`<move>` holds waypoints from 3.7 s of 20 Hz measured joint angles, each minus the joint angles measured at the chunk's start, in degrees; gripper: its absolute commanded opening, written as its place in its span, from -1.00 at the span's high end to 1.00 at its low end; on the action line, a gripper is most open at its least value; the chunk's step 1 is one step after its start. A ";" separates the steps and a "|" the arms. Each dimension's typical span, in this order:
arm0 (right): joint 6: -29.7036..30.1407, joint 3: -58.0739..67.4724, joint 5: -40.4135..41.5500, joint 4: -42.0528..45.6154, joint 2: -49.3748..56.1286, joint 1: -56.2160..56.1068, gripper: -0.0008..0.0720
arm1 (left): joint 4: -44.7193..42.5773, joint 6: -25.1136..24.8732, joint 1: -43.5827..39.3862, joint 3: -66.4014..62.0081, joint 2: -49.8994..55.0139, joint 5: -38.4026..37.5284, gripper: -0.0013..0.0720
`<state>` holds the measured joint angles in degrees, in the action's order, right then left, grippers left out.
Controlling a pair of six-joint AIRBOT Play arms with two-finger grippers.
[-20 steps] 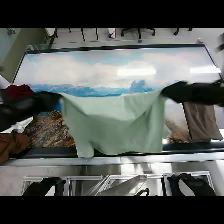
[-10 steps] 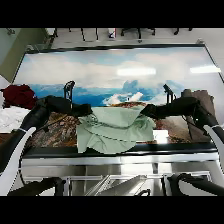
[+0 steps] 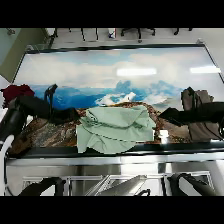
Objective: Fold the shirts.
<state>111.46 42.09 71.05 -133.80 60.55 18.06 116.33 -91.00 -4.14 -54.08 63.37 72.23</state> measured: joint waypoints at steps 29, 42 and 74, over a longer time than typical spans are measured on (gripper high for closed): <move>2.64 30.56 -14.91 -14.67 18.21 -12.66 0.92 | 10.40 10.47 -24.94 32.46 -11.76 -31.82 -0.61; -4.42 53.31 -10.12 -15.23 43.54 -3.37 -0.24 | 11.23 18.08 -26.88 35.67 -18.62 -30.67 -0.61; 1.33 34.93 -5.05 -10.34 42.88 -3.21 -0.42 | -7.13 0.52 4.48 -2.97 12.07 -17.81 0.93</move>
<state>112.79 77.01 66.00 -144.14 103.44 14.85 109.21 -90.48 0.34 -57.06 75.44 54.41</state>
